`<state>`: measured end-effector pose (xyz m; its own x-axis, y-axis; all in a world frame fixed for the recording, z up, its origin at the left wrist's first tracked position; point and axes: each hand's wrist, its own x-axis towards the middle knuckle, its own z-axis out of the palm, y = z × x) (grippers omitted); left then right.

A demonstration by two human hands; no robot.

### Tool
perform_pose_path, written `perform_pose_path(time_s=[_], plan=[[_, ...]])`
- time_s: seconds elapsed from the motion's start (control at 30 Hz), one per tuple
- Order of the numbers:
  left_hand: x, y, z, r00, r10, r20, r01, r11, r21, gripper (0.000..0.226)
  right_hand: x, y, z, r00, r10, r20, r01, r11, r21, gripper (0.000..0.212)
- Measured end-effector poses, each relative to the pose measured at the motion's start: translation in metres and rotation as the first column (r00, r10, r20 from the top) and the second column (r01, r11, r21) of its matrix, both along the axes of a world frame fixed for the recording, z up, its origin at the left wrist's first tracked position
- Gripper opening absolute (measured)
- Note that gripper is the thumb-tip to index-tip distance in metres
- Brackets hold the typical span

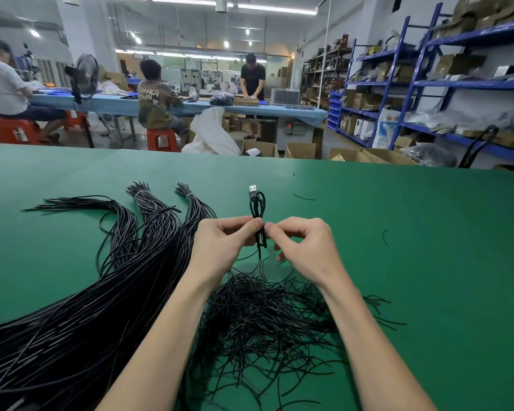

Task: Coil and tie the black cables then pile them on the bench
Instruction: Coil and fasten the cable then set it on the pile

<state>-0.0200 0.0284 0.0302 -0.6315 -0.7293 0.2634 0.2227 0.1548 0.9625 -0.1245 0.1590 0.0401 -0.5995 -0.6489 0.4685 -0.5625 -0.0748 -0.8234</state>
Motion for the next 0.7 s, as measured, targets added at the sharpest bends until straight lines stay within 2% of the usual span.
perform_pose_path(time_s=[0.1, 0.2, 0.3, 0.37, 0.43, 0.5, 0.53, 0.63, 0.7], plan=[[-0.002, 0.001, -0.005, 1.0, 0.031, -0.003, -0.031, 0.999, 0.026, 0.012, 0.0, -0.005, -0.002, 1.0, 0.021, -0.004, -0.02, 0.995, 0.101, 0.007], [-0.003, 0.003, -0.01, 0.999, 0.039, -0.021, -0.036, 0.993, 0.114, 0.003, 0.004, -0.013, -0.008, 0.998, -0.062, -0.007, 0.063, 0.987, 0.147, 0.017], [-0.003, 0.0, -0.013, 0.998, 0.031, 0.06, -0.037, 0.994, 0.106, 0.006, 0.005, -0.02, -0.013, 0.993, -0.082, 0.087, 0.072, 0.992, 0.108, 0.03], [-0.002, -0.001, -0.012, 0.994, -0.018, 0.105, 0.008, 0.996, 0.093, 0.012, 0.003, -0.023, -0.016, 0.985, -0.088, 0.145, 0.075, 0.993, 0.093, 0.025], [-0.001, -0.002, -0.011, 0.99, -0.077, 0.122, 0.065, 0.993, 0.101, 0.015, -0.002, -0.022, -0.017, 0.955, -0.053, 0.292, 0.042, 0.998, 0.043, 0.021], [0.001, -0.005, -0.011, 0.984, -0.07, 0.162, 0.054, 0.993, 0.101, 0.021, -0.012, -0.019, -0.017, 0.92, -0.052, 0.389, 0.053, 0.999, 0.008, 0.02], [0.003, -0.008, -0.012, 0.982, -0.049, 0.181, 0.029, 0.993, 0.111, 0.022, -0.018, -0.019, -0.018, 0.923, -0.107, 0.371, 0.108, 0.994, 0.019, 0.018], [0.007, -0.015, -0.017, 0.98, -0.001, 0.2, -0.034, 0.985, 0.17, 0.017, -0.038, -0.035, -0.022, 0.931, -0.332, 0.152, 0.319, 0.942, 0.106, 0.013], [0.007, -0.016, -0.018, 0.975, -0.005, 0.224, -0.031, 0.987, 0.155, 0.014, -0.051, -0.058, -0.022, 0.928, -0.366, 0.07, 0.354, 0.924, 0.145, 0.012]])
